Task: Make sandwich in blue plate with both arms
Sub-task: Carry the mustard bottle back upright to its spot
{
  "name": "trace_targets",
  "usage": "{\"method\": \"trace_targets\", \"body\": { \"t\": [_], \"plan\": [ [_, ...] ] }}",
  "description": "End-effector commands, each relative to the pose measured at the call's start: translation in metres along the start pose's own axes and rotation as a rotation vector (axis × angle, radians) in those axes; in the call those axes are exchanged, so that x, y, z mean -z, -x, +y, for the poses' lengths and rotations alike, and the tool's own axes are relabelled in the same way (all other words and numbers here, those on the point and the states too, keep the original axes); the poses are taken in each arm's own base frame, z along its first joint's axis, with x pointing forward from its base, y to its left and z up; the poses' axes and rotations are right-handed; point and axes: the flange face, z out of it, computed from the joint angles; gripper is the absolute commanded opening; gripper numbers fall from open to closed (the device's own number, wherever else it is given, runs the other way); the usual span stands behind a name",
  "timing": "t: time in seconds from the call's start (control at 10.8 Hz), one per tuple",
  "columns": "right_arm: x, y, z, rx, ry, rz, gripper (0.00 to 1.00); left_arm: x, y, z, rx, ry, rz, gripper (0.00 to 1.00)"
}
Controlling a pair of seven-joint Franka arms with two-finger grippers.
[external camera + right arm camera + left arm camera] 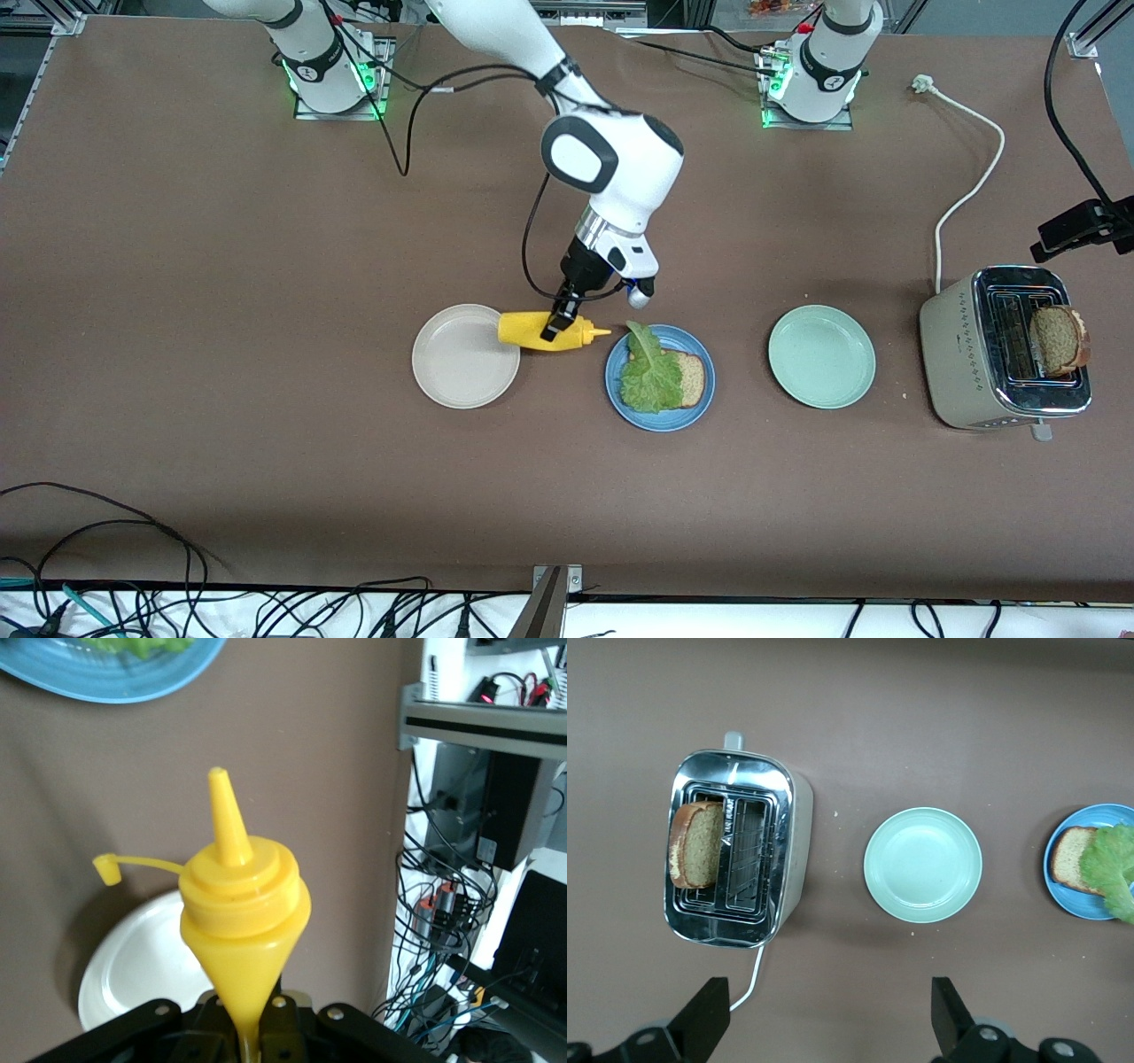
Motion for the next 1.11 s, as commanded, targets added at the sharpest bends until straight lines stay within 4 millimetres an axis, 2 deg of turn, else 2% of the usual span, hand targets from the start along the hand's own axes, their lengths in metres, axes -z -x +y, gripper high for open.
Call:
{"method": "trace_targets", "body": {
  "t": [0.0,0.18,0.28,0.46,0.65,1.02],
  "plan": [
    [0.048,0.078,0.086,-0.085,-0.227,0.06,0.0,-0.004,-0.004,-0.01,-0.003,0.026,-0.016,1.0],
    [0.045,0.143,0.13,-0.186,-0.343,0.083,0.0,-0.004,-0.004,-0.009,-0.005,0.026,-0.016,1.0],
    [0.043,0.183,0.152,-0.242,-0.403,0.099,0.0,-0.003,-0.004,-0.009,-0.003,0.026,-0.014,1.0],
    [0.026,0.271,0.189,-0.346,-0.528,0.15,0.0,-0.005,-0.004,-0.01,0.0,0.025,-0.019,1.0],
    [0.013,0.326,0.21,-0.349,-0.573,0.185,0.0,-0.005,-0.004,-0.009,-0.002,0.026,-0.019,1.0],
    [-0.045,0.417,0.247,-0.311,-0.663,0.294,0.0,-0.005,-0.003,-0.007,-0.005,0.025,-0.022,1.0]
  ]
}}
